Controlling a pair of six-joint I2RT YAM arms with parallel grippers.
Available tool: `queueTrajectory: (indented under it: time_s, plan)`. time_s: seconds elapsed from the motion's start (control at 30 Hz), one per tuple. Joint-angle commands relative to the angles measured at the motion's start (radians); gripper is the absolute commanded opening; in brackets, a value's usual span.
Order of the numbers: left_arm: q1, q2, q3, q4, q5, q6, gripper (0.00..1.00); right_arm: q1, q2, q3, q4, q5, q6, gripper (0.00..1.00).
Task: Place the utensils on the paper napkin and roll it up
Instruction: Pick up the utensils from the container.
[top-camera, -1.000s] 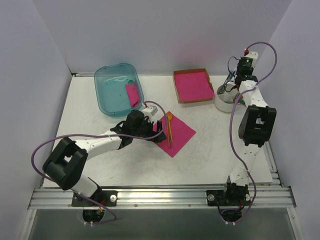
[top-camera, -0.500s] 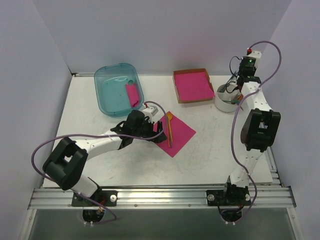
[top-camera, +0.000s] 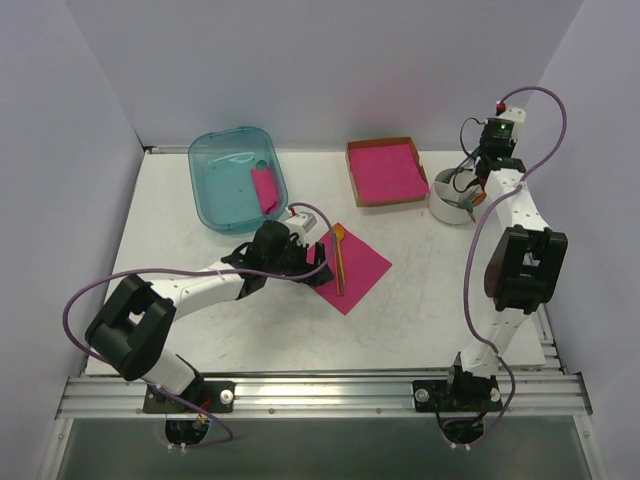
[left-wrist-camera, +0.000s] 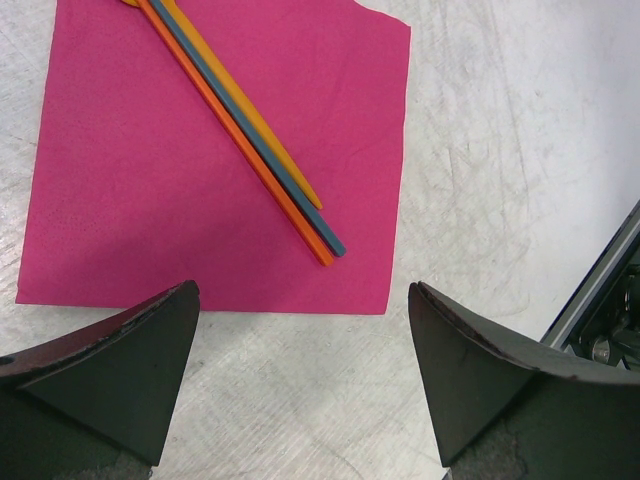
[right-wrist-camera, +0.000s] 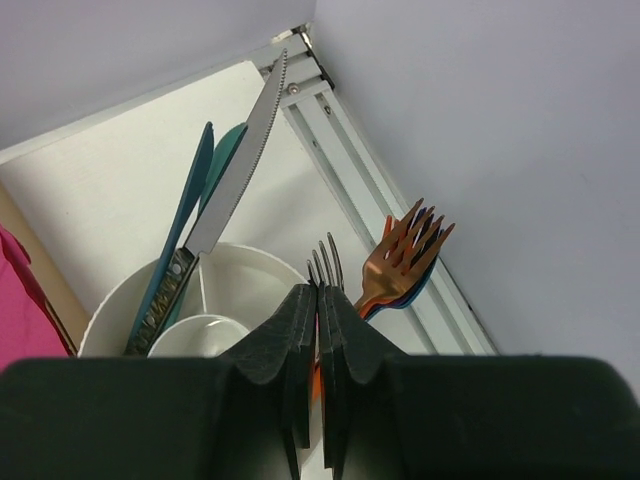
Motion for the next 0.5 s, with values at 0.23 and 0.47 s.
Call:
queueTrajectory:
  time_s: [0.23, 0.47]
  plan:
    - [-0.009, -0.039, 0.022, 0.035, 0.022, 0.016, 0.94, 0.081, -0.053, 0.158, -0.219, 0.226, -0.026, 0.00]
    - [-0.011, -0.040, 0.021, 0.037, 0.022, 0.014, 0.94, 0.101, -0.093, 0.179, -0.269, 0.286, -0.040, 0.00]
